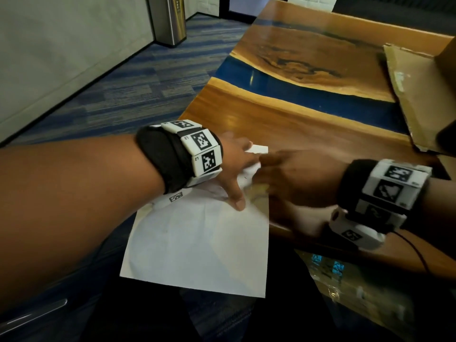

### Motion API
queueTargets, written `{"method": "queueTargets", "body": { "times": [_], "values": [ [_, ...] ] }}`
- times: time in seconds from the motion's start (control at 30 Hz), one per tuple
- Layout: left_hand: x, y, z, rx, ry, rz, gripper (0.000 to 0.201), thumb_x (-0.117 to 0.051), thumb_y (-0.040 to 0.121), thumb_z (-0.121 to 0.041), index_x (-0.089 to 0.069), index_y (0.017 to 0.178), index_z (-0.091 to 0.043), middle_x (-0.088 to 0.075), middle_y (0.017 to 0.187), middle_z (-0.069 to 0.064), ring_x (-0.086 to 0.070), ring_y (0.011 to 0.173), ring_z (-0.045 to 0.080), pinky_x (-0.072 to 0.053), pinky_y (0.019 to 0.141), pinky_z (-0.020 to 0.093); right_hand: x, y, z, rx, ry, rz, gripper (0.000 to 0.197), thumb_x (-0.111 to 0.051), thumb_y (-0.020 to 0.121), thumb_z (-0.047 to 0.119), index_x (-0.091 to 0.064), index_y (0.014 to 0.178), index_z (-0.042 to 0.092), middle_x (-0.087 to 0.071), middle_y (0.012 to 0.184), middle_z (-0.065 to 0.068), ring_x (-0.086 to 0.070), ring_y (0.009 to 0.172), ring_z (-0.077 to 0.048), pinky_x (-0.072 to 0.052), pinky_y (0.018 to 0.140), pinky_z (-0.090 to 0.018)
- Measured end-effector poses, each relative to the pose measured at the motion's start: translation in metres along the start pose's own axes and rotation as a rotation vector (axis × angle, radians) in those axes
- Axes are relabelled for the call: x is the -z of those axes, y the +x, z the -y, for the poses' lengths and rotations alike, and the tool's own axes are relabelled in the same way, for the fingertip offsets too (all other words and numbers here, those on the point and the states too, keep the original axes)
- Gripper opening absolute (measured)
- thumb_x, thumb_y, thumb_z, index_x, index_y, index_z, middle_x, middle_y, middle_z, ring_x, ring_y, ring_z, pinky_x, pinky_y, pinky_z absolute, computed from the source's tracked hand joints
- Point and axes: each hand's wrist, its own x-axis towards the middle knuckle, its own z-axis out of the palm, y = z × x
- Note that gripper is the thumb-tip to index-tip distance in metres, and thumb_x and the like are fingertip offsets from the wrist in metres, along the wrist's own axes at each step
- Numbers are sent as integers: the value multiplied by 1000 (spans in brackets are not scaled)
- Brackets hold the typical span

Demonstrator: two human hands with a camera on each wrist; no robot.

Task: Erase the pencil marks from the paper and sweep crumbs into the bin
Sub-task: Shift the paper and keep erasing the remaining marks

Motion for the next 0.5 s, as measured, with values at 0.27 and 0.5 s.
{"method": "queueTargets", "body": {
  "times": [0.27, 0.5],
  "values": [
    [-6, -2, 1, 11, -67, -9, 126, -67, 50, -90, -14, 154, -43, -15, 163, 1, -23, 142, 37, -36, 108, 57, -3, -3, 8, 99, -23, -47, 29, -48, 97, 36, -56, 125, 35, -52, 117, 6, -53, 100, -18, -51, 82, -37],
    [-9, -4, 3, 16, -86, -8, 127, -64, 56, -91, -7, 157, -39, -5, 167, -2, -18, 145, 39, -31, 111, 57, 1, 4, 1, 2, -10, -65, 28, -47, 98, 33, -53, 125, 32, -41, 105, 12, -46, 86, -12, -49, 76, -32]
  ]
}}
